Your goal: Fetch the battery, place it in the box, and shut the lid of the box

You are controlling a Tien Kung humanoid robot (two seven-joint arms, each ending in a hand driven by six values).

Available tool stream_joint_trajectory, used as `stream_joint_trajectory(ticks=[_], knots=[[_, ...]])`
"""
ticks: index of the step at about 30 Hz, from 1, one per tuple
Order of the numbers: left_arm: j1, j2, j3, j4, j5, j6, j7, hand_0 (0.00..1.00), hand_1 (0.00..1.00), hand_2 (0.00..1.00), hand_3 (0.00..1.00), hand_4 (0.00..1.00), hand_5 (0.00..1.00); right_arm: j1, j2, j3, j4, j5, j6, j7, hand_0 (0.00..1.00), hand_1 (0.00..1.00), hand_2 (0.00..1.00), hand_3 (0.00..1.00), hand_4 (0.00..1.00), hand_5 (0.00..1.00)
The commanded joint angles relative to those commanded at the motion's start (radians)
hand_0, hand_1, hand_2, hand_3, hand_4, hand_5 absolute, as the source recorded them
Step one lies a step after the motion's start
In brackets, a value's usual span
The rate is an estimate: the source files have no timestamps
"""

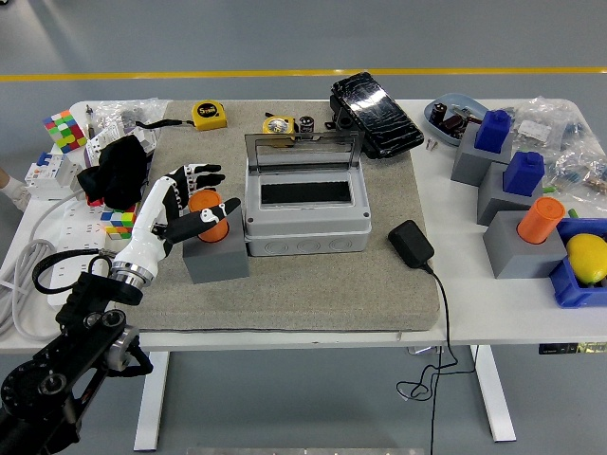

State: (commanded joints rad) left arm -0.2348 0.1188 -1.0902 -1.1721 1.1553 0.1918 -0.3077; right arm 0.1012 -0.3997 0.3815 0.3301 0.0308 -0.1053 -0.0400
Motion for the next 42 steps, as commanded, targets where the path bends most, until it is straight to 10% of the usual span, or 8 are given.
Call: stream_joint_trajectory(ticks=[12,13,24,25,42], knots=[[-0.020,-0.019,0.033,0.045,-0.012,0.035,-0.052,0.609,0.605,0.499,0.575,0.998,0.002,0.001,-0.001,-0.003,0.000,0.002,0.000,0.000,0.567,0.596,0.573,0.546,0.919,0.484],[-0.022,-0.021,0.035,0.048,-0.012,0.037,-0.057,0.420,0.449,0.420,0.489,0.984,0.002,0.001,-0.001,-0.003,0.000,0.002,0.000,0.000,0.567,0.596,0.573,0.545,0.919,0.484],[-0.053,-0.055,0.052,0.104,-0.049,0.056,-0.111,0.311,0.358,0.327,0.425,0.879,0.002,0.002,-0.002,-0.006,0.001,0.003,0.000,-0.001,0.567,0.596,0.573,0.545,0.919,0.483],[-0.055,-0.058,0.054,0.109,-0.052,0.058,-0.117,0.149,0.216,0.254,0.317,0.779,0.002,0.002,-0.002,-0.007,0.001,0.003,0.000,-0.001,0.567,0.596,0.573,0.545,0.919,0.483],[-0.087,-0.097,0.067,0.169,-0.091,0.073,-0.184,0.047,0.081,0.140,0.195,0.679,0.002,0.004,-0.002,-0.011,0.002,0.005,-0.001,0.001,0.567,0.596,0.572,0.544,0.918,0.483]])
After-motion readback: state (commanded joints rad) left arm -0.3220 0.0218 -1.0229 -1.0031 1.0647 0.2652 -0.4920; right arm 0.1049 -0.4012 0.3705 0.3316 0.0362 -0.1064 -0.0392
